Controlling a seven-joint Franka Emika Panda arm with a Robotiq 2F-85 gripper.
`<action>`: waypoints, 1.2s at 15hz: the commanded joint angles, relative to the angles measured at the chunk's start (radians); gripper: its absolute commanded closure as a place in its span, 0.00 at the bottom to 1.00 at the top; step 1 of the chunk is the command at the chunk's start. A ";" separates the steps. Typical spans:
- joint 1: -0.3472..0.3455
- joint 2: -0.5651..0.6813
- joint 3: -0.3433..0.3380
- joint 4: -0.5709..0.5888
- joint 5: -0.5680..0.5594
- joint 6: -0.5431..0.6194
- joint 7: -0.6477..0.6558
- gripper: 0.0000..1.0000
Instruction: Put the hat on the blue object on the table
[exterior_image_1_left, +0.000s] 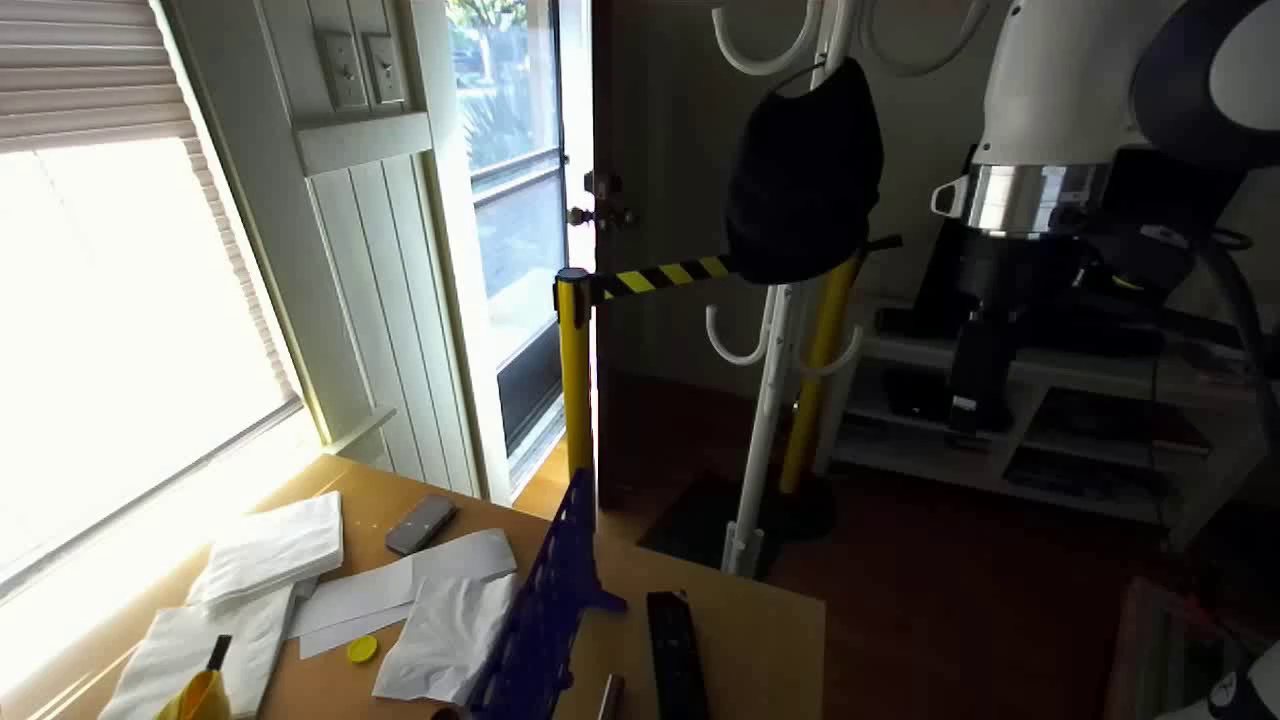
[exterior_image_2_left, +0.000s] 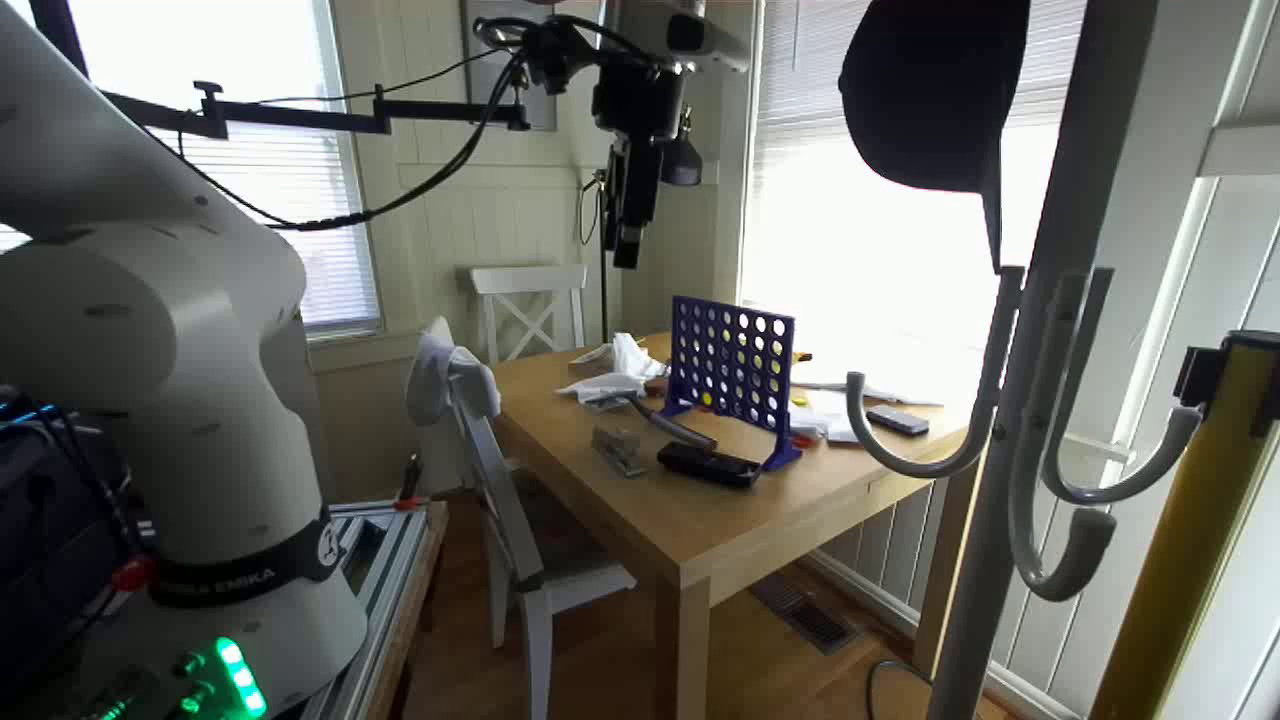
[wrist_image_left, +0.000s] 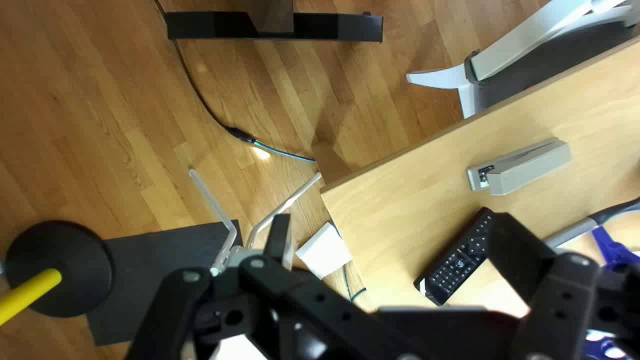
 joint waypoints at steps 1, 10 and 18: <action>-0.004 0.000 0.003 0.002 0.001 -0.002 -0.002 0.00; -0.009 0.001 -0.024 0.013 0.007 0.002 -0.035 0.00; -0.085 -0.020 -0.153 0.084 -0.017 0.092 -0.141 0.00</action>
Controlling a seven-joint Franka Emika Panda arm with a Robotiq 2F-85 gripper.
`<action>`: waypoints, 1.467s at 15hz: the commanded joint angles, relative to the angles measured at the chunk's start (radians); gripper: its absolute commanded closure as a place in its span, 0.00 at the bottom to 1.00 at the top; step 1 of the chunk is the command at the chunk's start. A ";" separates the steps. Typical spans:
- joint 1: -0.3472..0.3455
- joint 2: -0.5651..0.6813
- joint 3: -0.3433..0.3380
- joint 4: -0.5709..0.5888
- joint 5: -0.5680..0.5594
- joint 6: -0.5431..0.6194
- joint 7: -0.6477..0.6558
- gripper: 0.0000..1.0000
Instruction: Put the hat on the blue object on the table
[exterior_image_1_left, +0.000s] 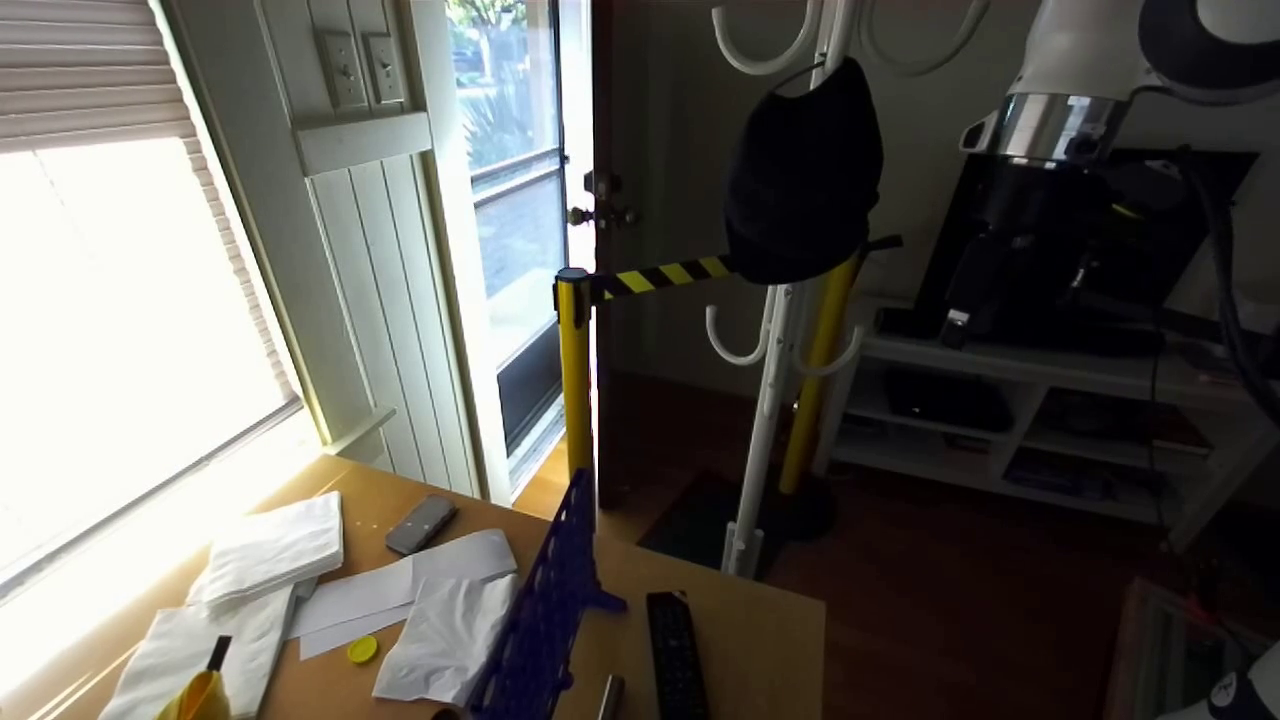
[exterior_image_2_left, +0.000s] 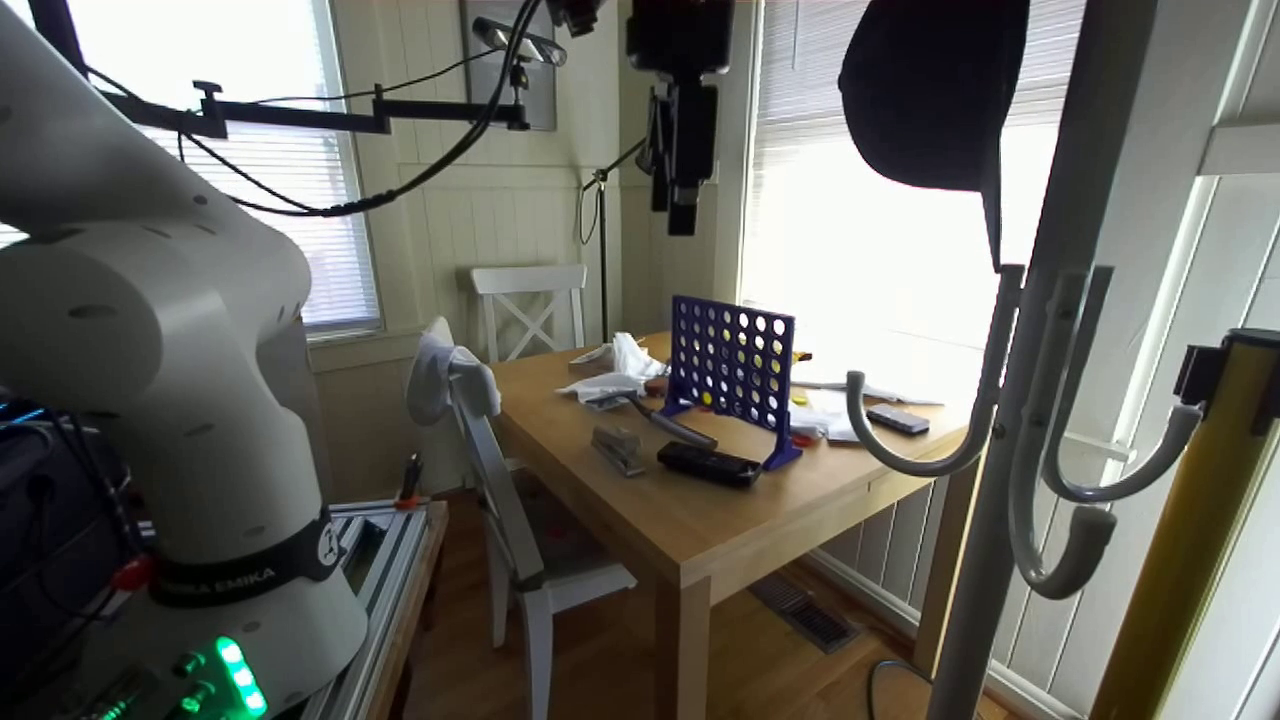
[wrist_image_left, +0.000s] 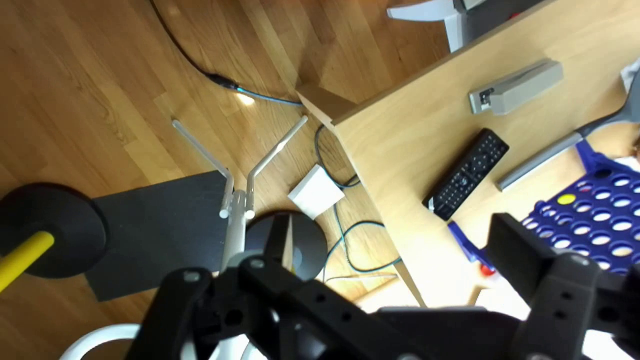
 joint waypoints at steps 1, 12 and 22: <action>-0.027 -0.003 -0.021 0.044 -0.015 0.056 -0.066 0.00; -0.024 -0.093 -0.140 0.028 -0.084 0.349 -0.503 0.00; 0.041 -0.081 -0.242 -0.004 -0.098 0.549 -0.713 0.00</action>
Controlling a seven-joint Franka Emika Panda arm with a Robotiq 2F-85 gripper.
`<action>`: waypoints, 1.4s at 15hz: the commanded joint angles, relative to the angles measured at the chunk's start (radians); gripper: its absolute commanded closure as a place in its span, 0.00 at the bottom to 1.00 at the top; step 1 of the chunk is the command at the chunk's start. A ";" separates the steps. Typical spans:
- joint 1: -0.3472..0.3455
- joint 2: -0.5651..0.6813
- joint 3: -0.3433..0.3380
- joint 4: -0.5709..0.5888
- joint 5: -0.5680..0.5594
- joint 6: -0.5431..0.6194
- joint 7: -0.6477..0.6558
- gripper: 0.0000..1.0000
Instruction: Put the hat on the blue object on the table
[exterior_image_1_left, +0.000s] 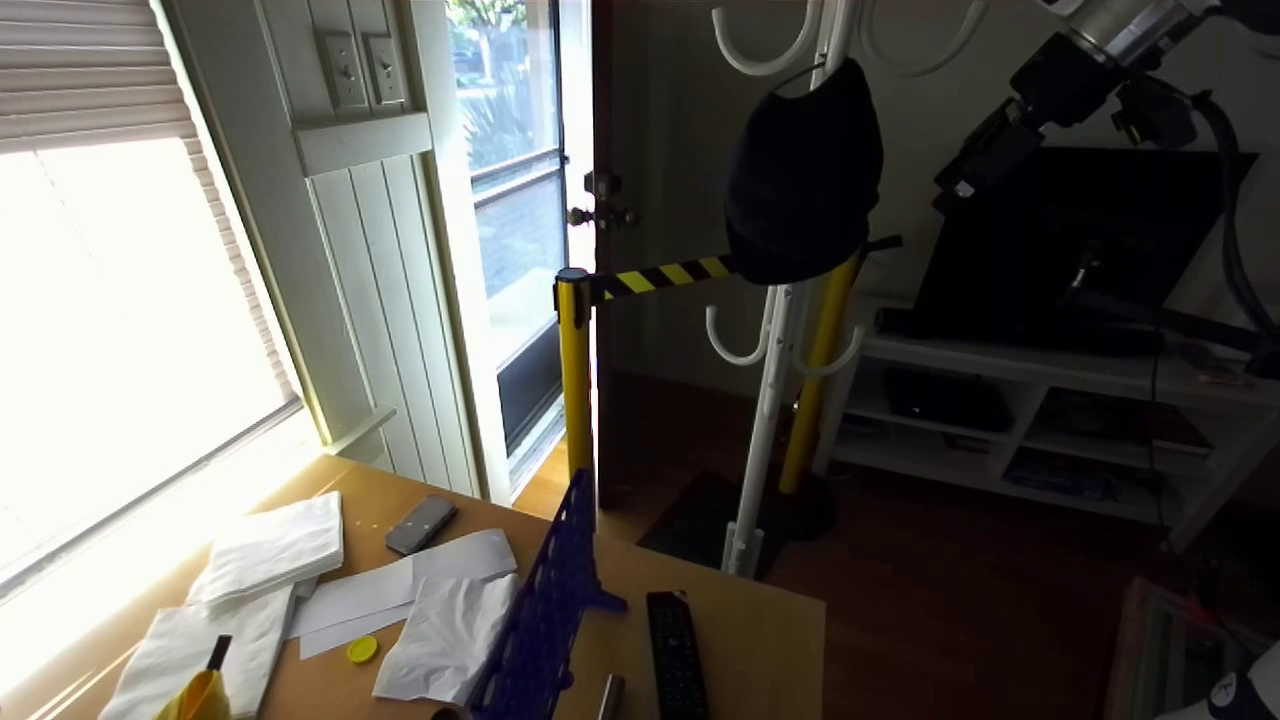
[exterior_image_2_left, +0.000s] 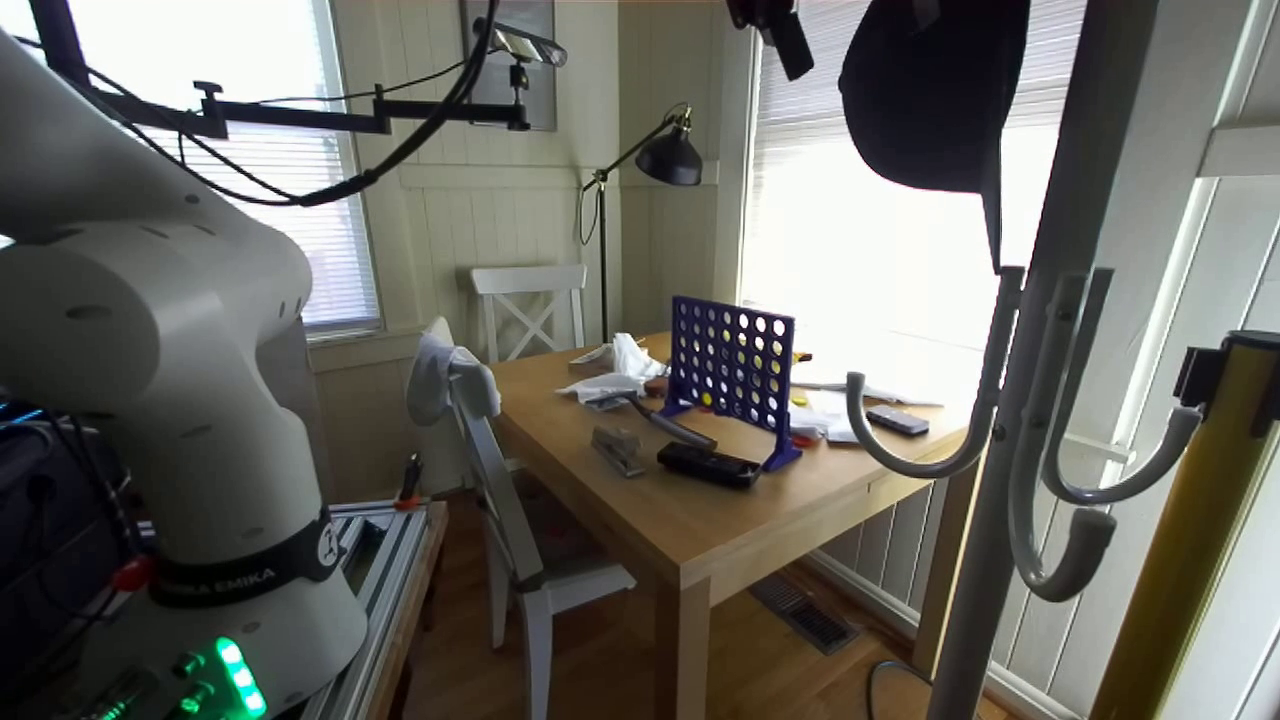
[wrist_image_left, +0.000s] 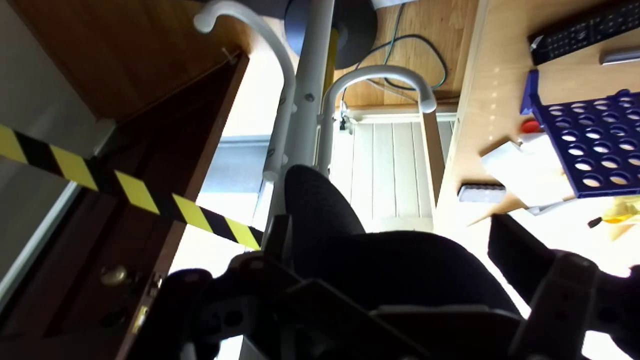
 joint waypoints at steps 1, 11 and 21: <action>0.055 0.000 -0.103 -0.050 -0.013 0.174 -0.208 0.00; 0.168 -0.015 -0.271 -0.179 0.112 0.462 -0.506 0.00; 0.347 -0.066 -0.450 -0.184 0.241 0.460 -0.684 0.00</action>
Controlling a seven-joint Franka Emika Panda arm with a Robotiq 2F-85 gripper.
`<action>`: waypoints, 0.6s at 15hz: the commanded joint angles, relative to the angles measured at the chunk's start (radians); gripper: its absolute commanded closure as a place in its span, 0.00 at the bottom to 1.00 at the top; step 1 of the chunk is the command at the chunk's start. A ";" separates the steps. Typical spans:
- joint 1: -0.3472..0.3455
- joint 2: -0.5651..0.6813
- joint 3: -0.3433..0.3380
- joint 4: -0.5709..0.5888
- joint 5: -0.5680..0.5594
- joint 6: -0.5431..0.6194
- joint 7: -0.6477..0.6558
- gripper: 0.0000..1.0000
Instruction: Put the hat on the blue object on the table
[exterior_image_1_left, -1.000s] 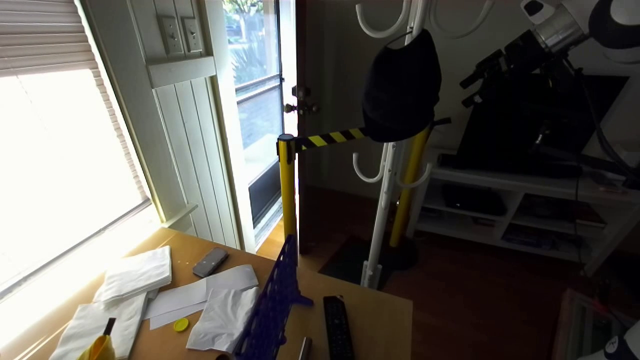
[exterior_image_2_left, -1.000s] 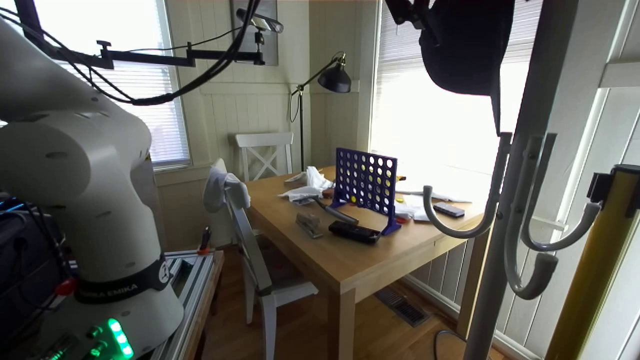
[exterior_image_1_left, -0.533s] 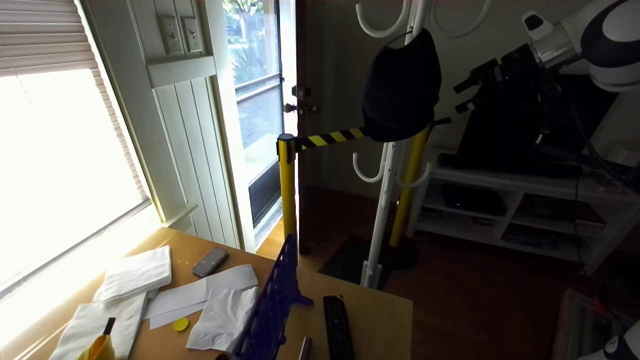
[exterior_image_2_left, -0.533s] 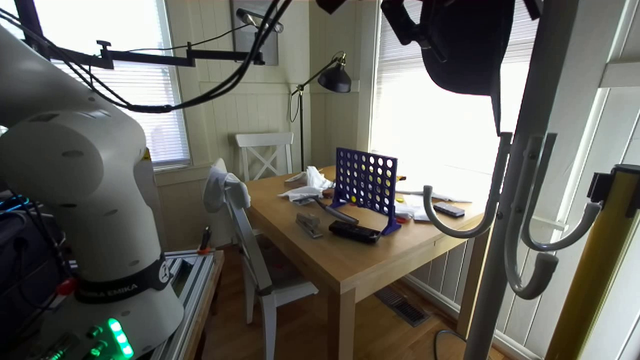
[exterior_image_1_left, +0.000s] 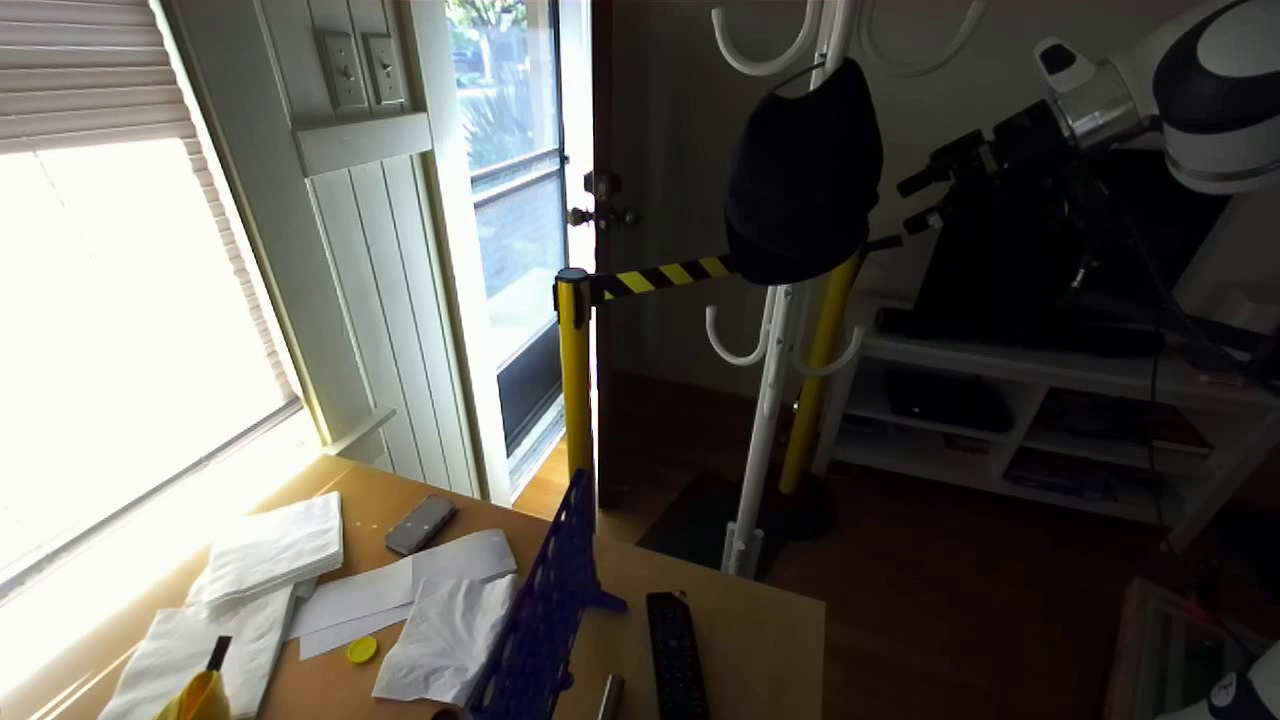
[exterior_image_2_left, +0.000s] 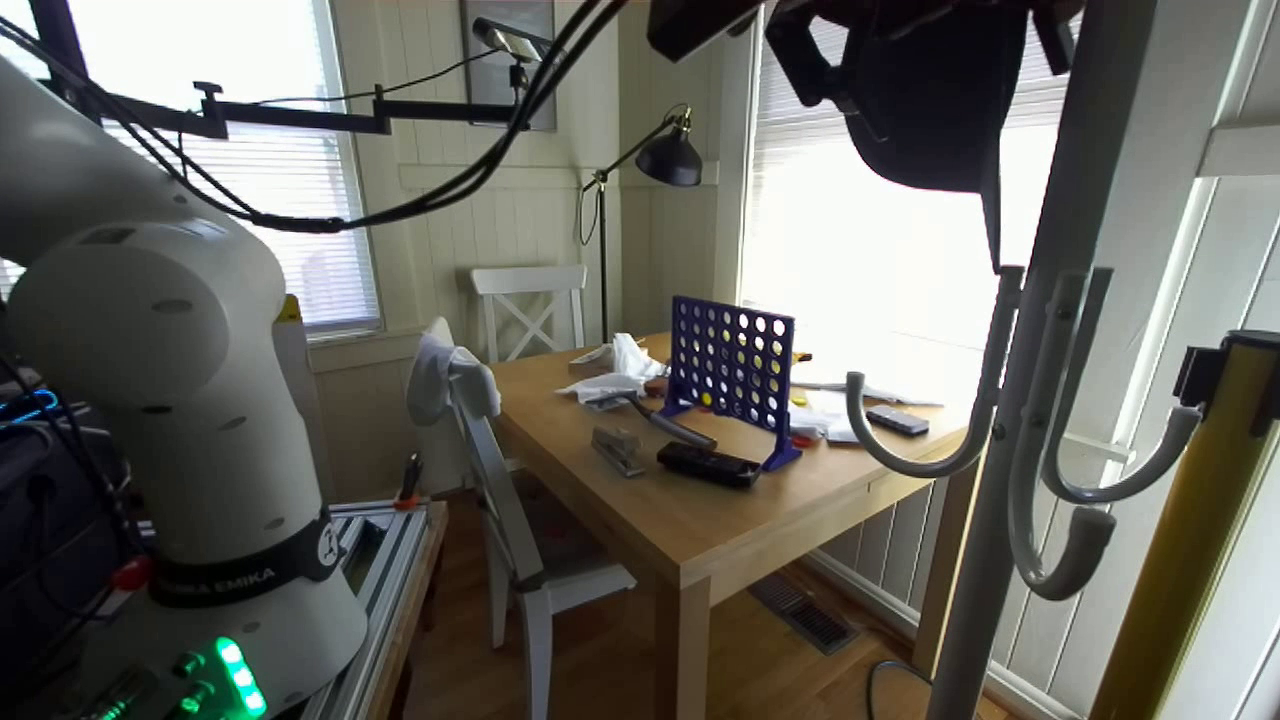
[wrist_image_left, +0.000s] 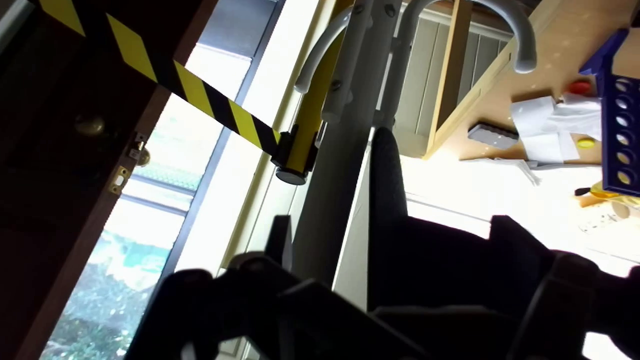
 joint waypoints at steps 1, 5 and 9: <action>0.093 -0.042 -0.105 -0.006 0.082 0.004 -0.134 0.00; 0.100 -0.023 -0.122 0.002 0.100 0.006 -0.147 0.00; 0.125 -0.031 -0.143 0.001 0.110 0.009 -0.160 0.00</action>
